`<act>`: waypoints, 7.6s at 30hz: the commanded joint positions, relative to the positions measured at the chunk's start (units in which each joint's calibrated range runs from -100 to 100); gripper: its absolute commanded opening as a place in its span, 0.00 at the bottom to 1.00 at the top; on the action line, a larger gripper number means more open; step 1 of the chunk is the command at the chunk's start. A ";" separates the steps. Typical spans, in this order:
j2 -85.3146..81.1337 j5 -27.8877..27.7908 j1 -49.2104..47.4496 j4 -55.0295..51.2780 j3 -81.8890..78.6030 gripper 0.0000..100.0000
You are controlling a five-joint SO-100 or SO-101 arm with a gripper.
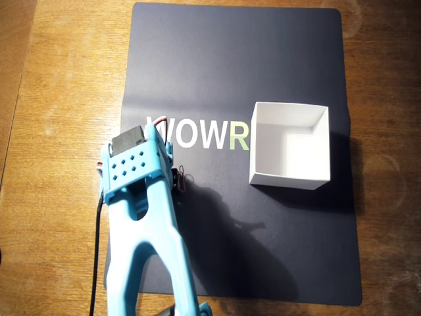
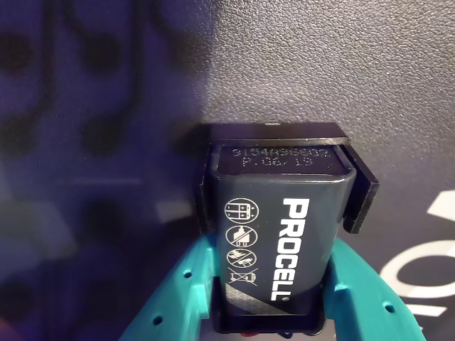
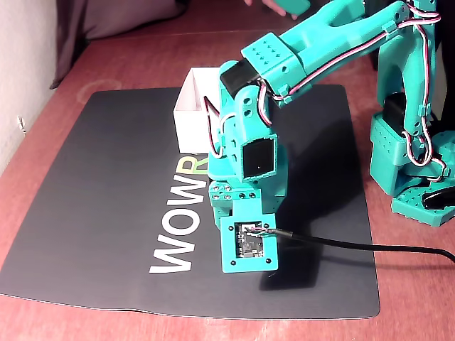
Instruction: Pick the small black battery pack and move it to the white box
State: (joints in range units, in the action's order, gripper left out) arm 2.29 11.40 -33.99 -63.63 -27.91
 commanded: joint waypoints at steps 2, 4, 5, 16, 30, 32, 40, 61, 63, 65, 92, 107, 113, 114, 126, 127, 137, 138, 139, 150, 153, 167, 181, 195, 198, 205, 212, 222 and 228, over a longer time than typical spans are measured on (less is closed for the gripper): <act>-5.58 -0.18 0.85 -0.18 1.74 0.01; -6.89 -0.24 0.85 -0.18 1.74 0.01; -7.59 -0.40 0.85 -0.26 1.74 0.01; -17.06 -4.15 6.13 -3.59 2.01 0.01; -26.79 -7.08 15.05 -5.00 1.83 0.00; -27.32 -7.52 17.39 -5.00 1.92 0.00; -29.16 -8.77 26.90 -4.91 1.92 0.00; -30.04 -12.03 42.85 -4.03 1.11 0.00; -29.78 -13.17 43.90 -4.03 1.11 0.00; -29.43 -14.15 45.66 -2.37 1.02 0.00; -22.41 -21.70 70.65 11.39 0.92 0.00; -16.89 -22.03 71.71 17.00 0.92 0.01; -16.80 -23.55 71.35 16.48 0.92 0.01; -16.71 -23.60 71.24 16.39 0.83 0.01; -17.06 -24.09 71.00 16.30 -2.34 0.13; -16.97 -24.09 71.00 16.30 -2.34 0.13; -17.33 -25.61 70.77 16.30 -3.97 0.19; -17.50 -25.67 70.77 16.83 -4.61 0.22; -17.50 -25.61 71.12 16.92 -4.88 0.24; -17.59 -25.56 71.24 16.30 -4.88 0.26; -17.59 -25.56 71.24 16.30 -4.79 0.26; -24.95 -23.11 60.44 16.21 -4.15 0.26; -34.42 -18.38 30.88 8.41 -4.79 0.26; -34.69 -16.16 17.16 4.65 -14.49 0.26; -37.05 -16.16 17.51 5.08 -15.95 0.26; -51.17 -16.27 18.22 6.66 -28.46 0.26; -66.78 -16.65 18.22 5.87 -40.07 0.26; -75.81 -16.65 18.22 -3.51 -43.61 0.04; -80.54 -16.70 18.22 -9.03 -45.33 0.03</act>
State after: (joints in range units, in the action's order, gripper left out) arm -75.85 -5.04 -16.19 -70.34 -72.91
